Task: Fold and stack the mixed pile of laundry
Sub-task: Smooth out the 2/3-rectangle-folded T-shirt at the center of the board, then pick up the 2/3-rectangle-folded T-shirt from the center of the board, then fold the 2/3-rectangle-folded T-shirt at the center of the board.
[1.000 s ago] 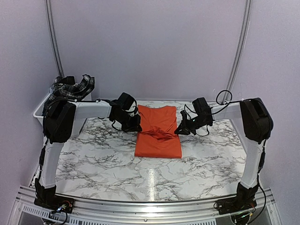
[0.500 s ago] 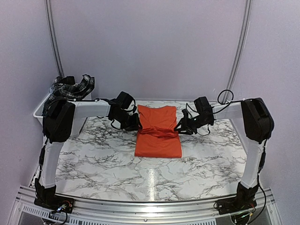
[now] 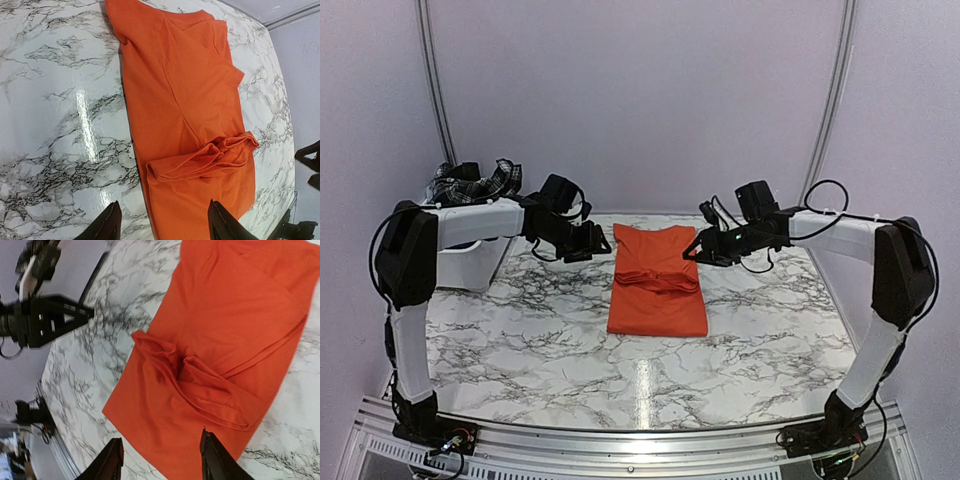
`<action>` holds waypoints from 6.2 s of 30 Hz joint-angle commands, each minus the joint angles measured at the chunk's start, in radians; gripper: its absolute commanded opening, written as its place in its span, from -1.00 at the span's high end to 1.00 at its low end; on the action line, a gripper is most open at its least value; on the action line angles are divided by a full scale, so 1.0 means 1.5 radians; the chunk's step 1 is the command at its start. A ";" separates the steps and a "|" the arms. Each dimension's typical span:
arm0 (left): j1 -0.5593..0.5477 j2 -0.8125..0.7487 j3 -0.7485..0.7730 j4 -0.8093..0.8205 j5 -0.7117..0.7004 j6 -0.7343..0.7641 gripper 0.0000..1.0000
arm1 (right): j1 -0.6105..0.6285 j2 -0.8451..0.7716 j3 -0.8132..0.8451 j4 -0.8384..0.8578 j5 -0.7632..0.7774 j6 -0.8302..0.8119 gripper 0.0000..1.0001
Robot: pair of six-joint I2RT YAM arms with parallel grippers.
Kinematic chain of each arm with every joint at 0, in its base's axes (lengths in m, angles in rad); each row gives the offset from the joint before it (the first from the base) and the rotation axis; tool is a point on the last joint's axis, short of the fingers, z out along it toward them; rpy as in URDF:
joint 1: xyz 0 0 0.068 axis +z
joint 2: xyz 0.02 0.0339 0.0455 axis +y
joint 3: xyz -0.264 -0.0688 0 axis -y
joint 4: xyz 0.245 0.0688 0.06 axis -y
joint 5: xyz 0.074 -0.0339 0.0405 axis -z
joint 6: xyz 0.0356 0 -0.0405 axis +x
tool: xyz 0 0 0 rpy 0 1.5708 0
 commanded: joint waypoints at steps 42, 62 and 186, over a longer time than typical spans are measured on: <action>-0.091 -0.031 -0.095 0.017 0.034 0.077 0.24 | 0.028 0.075 0.022 -0.010 -0.016 0.021 0.10; 0.047 0.244 0.283 0.020 -0.003 -0.021 0.26 | 0.056 0.112 -0.128 0.062 -0.020 0.063 0.20; -0.080 -0.206 -0.239 0.037 0.016 -0.041 1.00 | 0.007 -0.057 -0.064 -0.139 0.029 0.021 1.00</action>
